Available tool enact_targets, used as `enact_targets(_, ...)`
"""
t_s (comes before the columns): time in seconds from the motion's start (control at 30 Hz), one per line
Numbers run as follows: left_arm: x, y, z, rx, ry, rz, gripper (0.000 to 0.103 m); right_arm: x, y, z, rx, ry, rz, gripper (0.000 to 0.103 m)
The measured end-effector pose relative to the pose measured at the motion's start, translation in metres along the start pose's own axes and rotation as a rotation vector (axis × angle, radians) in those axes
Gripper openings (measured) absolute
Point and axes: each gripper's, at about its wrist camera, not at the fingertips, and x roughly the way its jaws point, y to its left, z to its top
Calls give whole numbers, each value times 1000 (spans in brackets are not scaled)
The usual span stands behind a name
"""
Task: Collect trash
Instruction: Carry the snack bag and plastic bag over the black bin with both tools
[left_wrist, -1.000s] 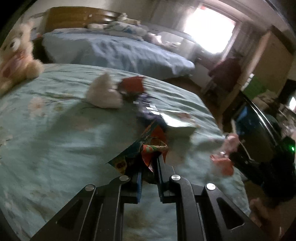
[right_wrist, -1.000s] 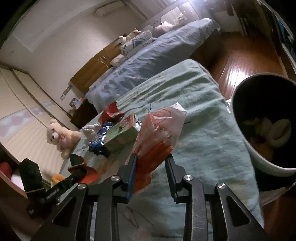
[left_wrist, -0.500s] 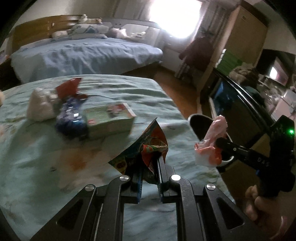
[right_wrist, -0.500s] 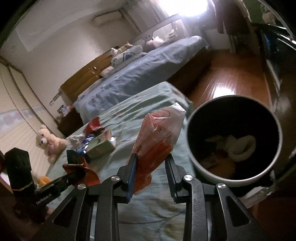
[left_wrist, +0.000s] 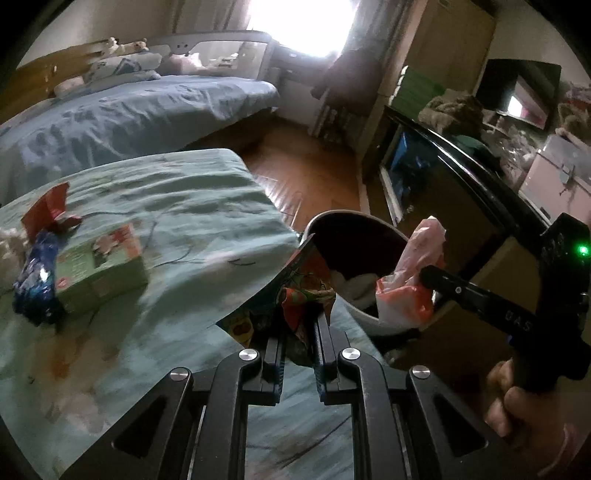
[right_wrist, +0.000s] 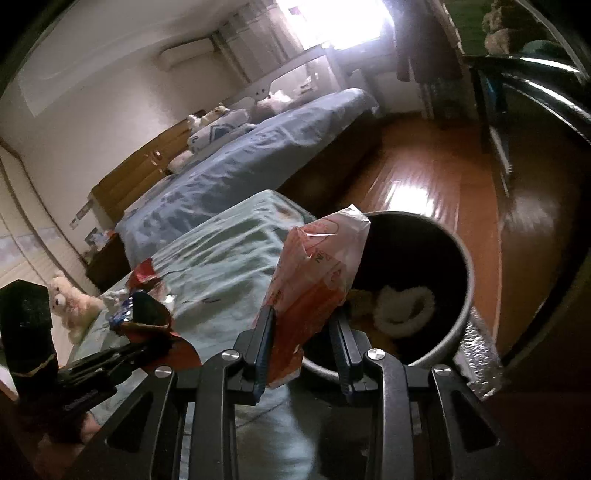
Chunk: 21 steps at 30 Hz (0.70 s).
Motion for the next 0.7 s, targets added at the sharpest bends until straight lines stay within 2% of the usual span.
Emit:
enact_targets(0.23,17,-13,11,20,6,-8,11,1,-16,6,9,-18,-34,30)
enact_targets(0.7,42,-29,24,37,25,-27,11,12,-30,9,15,-1,-63,30)
